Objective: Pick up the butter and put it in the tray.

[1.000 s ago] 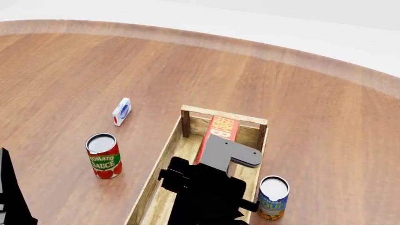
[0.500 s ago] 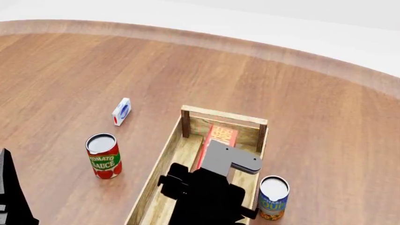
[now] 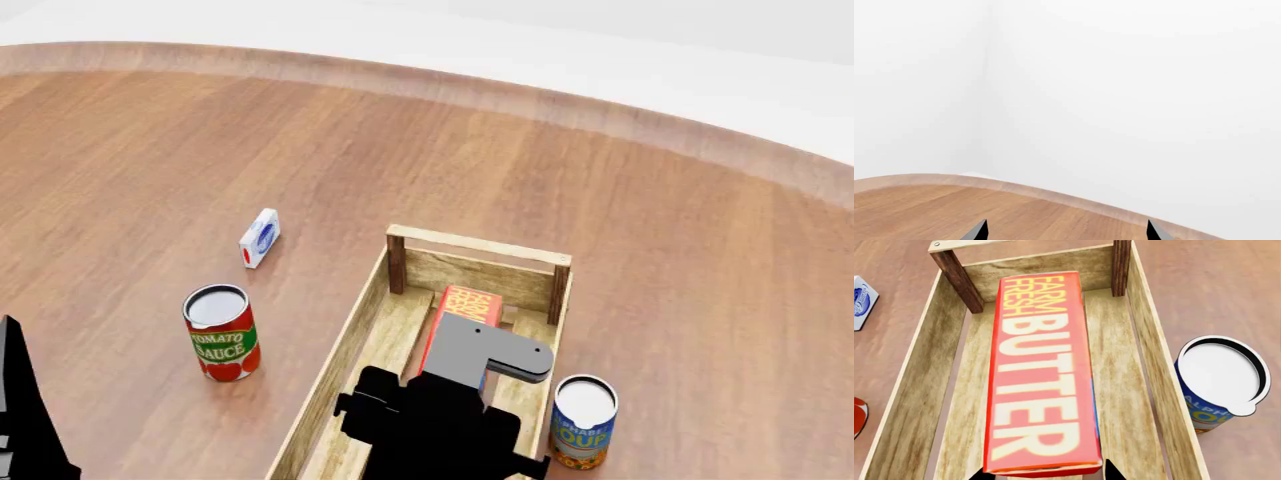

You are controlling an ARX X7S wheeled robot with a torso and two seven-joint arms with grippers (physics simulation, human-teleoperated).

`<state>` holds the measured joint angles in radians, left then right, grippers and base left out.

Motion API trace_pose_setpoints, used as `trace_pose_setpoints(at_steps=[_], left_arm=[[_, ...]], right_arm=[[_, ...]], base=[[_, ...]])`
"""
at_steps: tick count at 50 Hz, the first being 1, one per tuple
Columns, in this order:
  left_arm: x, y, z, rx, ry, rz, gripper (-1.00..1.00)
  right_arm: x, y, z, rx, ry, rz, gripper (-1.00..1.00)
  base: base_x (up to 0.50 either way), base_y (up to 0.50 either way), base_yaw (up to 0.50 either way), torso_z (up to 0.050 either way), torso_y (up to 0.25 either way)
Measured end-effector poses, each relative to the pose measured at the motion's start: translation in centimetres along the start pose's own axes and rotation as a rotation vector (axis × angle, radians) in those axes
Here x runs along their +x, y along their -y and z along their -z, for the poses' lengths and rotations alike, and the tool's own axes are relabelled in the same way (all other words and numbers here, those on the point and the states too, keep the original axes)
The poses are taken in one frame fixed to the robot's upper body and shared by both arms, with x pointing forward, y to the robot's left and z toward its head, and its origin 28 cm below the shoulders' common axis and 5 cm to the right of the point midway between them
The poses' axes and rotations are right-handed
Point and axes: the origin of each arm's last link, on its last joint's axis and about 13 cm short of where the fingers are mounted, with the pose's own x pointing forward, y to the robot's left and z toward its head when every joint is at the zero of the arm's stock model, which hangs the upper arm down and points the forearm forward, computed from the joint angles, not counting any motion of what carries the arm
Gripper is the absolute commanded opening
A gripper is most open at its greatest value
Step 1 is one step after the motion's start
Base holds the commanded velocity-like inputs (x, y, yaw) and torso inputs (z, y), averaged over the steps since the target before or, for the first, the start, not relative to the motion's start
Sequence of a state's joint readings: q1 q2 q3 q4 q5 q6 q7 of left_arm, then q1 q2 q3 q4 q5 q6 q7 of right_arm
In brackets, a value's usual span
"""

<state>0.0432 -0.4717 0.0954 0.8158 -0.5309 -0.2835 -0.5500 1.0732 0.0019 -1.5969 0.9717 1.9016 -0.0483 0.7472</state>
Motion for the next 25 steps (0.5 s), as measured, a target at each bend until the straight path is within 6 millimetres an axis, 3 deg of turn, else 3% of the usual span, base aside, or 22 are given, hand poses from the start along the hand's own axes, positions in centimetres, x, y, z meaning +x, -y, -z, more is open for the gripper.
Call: trace_pose_setpoints(at_steps=[25], left_arm=[[0.05,-0.22,-0.12,-0.005,0.000,-0.009,1.00]], right_arm=[[-0.04,0.09,0.75,-0.009,-0.035,-0.007,-1.00]], base=[[0.00,0.00,0.00,0.000,0.001]])
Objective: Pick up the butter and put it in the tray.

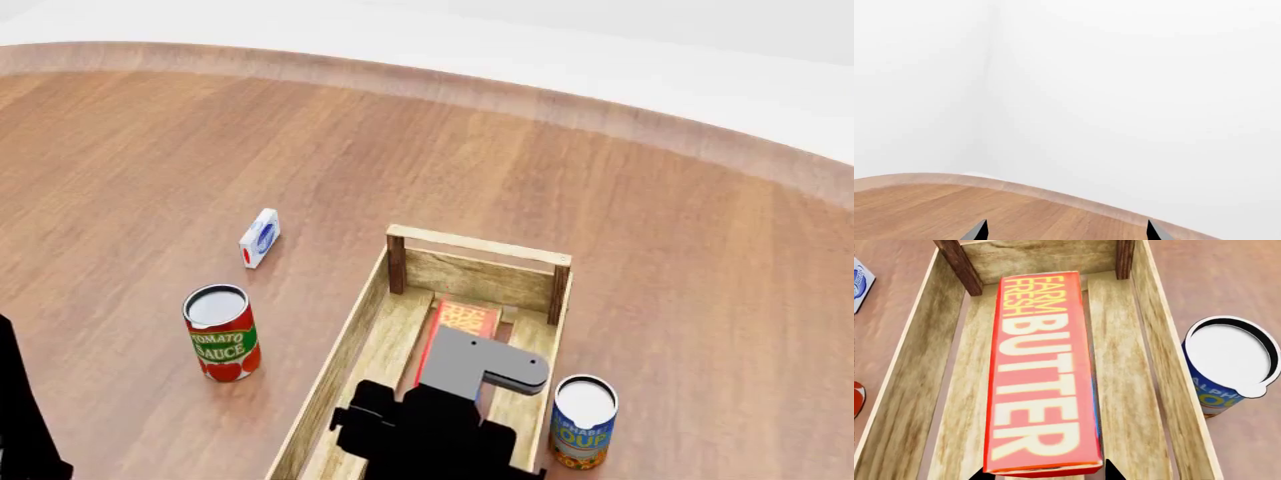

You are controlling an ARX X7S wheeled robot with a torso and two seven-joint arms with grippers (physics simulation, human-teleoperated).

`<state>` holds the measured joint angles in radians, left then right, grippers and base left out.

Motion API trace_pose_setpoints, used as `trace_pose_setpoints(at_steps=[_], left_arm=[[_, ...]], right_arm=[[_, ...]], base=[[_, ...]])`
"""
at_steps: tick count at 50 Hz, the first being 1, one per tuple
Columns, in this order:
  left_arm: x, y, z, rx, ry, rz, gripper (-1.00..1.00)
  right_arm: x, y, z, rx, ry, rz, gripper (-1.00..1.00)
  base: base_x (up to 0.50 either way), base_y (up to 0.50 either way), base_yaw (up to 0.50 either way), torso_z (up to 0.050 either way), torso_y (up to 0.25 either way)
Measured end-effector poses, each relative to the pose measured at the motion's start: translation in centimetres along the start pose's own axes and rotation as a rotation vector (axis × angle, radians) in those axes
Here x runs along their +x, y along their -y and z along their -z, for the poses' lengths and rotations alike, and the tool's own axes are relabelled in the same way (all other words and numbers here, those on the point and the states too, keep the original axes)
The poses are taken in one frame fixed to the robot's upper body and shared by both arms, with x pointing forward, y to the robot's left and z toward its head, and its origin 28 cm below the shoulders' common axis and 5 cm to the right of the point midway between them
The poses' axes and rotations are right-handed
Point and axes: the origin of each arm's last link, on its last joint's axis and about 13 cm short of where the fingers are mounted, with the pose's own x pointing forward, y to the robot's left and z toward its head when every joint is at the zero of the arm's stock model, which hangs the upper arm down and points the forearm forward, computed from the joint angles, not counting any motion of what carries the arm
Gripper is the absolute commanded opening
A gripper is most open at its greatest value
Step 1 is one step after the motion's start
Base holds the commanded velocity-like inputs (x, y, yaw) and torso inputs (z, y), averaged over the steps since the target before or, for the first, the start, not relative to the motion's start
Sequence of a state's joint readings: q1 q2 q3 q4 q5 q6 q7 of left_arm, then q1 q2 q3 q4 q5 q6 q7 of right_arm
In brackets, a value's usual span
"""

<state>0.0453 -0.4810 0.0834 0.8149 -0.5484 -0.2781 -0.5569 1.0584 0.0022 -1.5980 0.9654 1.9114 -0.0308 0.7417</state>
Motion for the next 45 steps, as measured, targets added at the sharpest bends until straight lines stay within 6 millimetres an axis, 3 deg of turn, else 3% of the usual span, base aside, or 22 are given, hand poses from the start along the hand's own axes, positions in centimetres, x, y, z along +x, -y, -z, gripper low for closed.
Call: trace_pose_setpoints(at_steps=[14,15,45], left_arm=[[0.0,0.0,-0.1,-0.001,0.000,-0.001,1.00],[0.0,0.0,-0.1,-0.002,0.000,-0.001,1.00],[0.0,0.1,-0.1,-0.003,0.001,0.004,1.00]], right_arm=[[0.0,0.0,0.1,0.006,-0.016,-0.014,-1.00],[0.0,0.0,0.1,0.007,-0.017,-0.016,1.00],[-0.3,-0.4,-1.2,-0.038,0.037,-0.054,1.00]], base=[[0.00,0.00,0.00,0.000,0.001],[0.00,0.00,0.00,0.000,0.000],[0.00,0.00,0.00,0.000,0.000]])
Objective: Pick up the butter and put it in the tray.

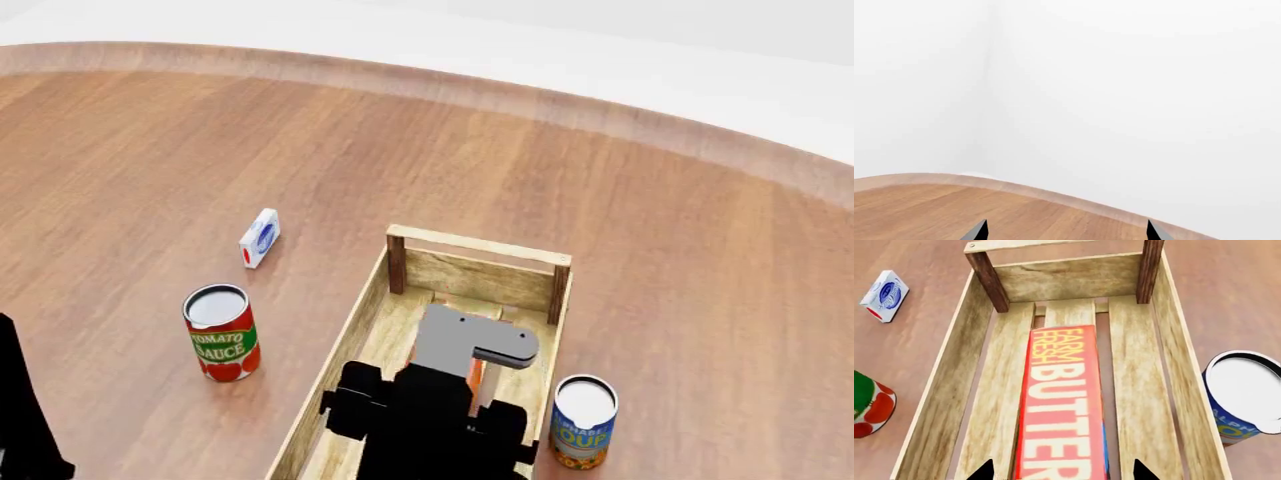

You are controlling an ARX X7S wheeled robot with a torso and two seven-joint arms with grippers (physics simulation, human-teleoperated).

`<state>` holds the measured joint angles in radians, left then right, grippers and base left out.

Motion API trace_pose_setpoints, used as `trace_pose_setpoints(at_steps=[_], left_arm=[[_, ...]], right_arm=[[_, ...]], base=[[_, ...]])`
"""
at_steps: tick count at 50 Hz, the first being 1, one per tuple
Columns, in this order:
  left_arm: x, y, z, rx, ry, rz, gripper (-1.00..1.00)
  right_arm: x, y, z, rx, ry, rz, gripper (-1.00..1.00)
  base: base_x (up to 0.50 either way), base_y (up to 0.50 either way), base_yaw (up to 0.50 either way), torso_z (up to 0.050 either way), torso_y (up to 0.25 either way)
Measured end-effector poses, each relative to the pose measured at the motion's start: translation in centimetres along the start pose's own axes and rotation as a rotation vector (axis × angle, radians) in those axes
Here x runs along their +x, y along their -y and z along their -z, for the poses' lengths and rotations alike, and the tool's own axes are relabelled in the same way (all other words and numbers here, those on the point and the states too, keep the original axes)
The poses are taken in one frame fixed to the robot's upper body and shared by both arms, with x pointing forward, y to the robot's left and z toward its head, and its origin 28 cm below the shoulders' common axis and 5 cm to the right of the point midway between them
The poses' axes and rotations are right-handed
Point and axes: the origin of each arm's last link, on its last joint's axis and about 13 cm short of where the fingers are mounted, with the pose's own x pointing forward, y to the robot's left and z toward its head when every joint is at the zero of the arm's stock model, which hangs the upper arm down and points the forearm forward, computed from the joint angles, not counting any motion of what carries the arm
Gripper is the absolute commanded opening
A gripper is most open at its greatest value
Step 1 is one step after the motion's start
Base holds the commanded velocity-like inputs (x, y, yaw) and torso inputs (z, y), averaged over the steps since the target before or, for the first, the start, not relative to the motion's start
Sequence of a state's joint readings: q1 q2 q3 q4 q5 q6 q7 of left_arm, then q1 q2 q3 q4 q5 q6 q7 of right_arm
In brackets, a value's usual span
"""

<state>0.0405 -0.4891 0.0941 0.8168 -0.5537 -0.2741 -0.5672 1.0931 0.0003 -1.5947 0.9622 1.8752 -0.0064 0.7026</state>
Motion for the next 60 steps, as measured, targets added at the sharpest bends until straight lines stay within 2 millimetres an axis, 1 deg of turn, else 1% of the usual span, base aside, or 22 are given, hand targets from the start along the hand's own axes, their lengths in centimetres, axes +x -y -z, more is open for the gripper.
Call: trace_pose_setpoints(at_steps=[10,20,27,32,37,41,46,52,60], left_arm=[[-0.1,0.2,0.0,0.002,-0.002,0.007,1.00],[-0.1,0.2,0.0,0.003,0.000,0.010,1.00],[-0.1,0.3,0.0,0.005,-0.001,0.013,1.00],[-0.2,0.4,0.1,0.006,-0.003,0.018,1.00],[-0.3,0.4,0.2,0.008,-0.005,0.022,1.00],[-0.3,0.5,0.2,0.010,-0.006,0.024,1.00],[-0.3,0.6,0.4,0.014,-0.010,0.028,1.00],[-0.4,0.8,0.5,0.017,-0.015,0.040,1.00],[-0.5,1.0,0.5,0.022,-0.018,0.055,1.00]], right_arm=[[-1.0,-1.1,-1.5,0.001,0.058,-0.037,1.00],[-3.4,-1.5,-2.2,0.006,0.122,-0.109,1.00],[-5.6,-1.1,-2.3,-0.006,0.204,-0.172,1.00],[-7.2,-0.3,-2.1,-0.012,0.265,-0.209,1.00],[-8.4,0.7,-1.8,-0.037,0.333,-0.229,1.00],[-9.0,1.7,-1.5,-0.075,0.396,-0.228,1.00],[-9.3,3.1,-0.6,-0.158,0.490,-0.197,1.00],[-9.0,4.9,1.5,-0.269,0.596,-0.138,1.00],[-9.1,7.0,4.6,-0.338,0.740,-0.071,1.00]], base=[[0.00,0.00,0.00,0.000,0.000],[0.00,0.00,0.00,0.000,0.000],[0.00,0.00,0.00,0.000,0.000],[0.00,0.00,0.00,0.000,0.000],[0.00,0.00,0.00,0.000,0.000],[0.00,0.00,0.00,0.000,0.000],[0.00,0.00,0.00,0.000,0.000],[0.00,0.00,0.00,0.000,0.000],[0.00,0.00,0.00,0.000,0.000]])
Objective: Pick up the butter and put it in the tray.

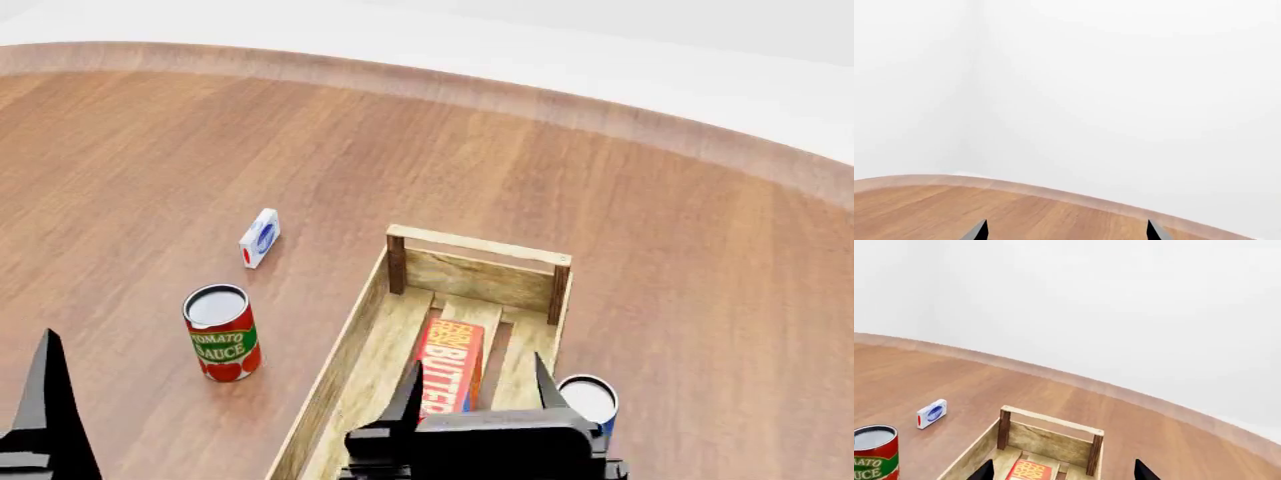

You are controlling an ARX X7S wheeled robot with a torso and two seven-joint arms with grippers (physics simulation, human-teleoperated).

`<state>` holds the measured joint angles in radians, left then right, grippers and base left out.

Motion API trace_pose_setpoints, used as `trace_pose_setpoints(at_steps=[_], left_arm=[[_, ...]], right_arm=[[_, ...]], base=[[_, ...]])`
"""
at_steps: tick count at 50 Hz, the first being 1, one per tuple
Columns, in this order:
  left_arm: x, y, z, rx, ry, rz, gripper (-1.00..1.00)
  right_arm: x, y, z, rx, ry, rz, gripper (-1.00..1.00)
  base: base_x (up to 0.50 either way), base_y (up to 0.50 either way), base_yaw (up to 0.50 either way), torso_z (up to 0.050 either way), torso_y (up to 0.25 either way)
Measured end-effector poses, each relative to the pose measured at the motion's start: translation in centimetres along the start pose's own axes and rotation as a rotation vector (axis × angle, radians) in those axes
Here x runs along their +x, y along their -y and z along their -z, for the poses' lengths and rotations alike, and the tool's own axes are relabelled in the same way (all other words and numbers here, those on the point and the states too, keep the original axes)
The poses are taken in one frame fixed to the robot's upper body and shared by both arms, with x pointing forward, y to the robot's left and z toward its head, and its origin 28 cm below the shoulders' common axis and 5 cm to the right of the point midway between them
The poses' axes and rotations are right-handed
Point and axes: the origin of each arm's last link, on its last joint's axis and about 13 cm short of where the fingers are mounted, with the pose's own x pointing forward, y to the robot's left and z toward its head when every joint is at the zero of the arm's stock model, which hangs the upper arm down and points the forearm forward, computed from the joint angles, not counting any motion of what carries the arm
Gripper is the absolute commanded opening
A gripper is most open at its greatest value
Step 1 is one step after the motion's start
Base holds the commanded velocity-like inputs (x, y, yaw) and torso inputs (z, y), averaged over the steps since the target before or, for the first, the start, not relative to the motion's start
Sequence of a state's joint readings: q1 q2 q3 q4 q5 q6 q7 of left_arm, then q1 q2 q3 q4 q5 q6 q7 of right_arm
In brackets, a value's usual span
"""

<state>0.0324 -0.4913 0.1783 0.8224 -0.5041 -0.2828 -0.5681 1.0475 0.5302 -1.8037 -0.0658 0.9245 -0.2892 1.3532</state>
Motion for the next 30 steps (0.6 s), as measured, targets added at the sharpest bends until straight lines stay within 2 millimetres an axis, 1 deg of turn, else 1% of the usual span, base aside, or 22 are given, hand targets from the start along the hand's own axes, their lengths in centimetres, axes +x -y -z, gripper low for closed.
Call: trace_pose_setpoints(at_steps=[8,19,25,30], left_arm=[[-0.1,0.2,0.0,0.004,-0.002,0.013,1.00],[-0.1,0.4,0.3,0.010,-0.009,0.022,1.00],[0.0,0.6,1.5,0.026,-0.036,0.033,1.00],[0.0,0.9,3.4,0.043,-0.079,0.046,1.00]], right_arm=[[-2.2,0.5,1.6,-0.044,0.103,0.023,1.00],[-3.9,1.0,2.3,-0.077,0.176,0.024,1.00],[-4.3,1.2,2.8,-0.087,0.196,0.017,1.00],[-4.4,1.3,3.6,-0.090,0.210,0.013,1.00]], base=[[0.00,0.00,0.00,0.000,0.000],[0.00,0.00,0.00,0.000,0.000],[0.00,0.00,0.00,0.000,0.000],[0.00,0.00,0.00,0.000,0.000]])
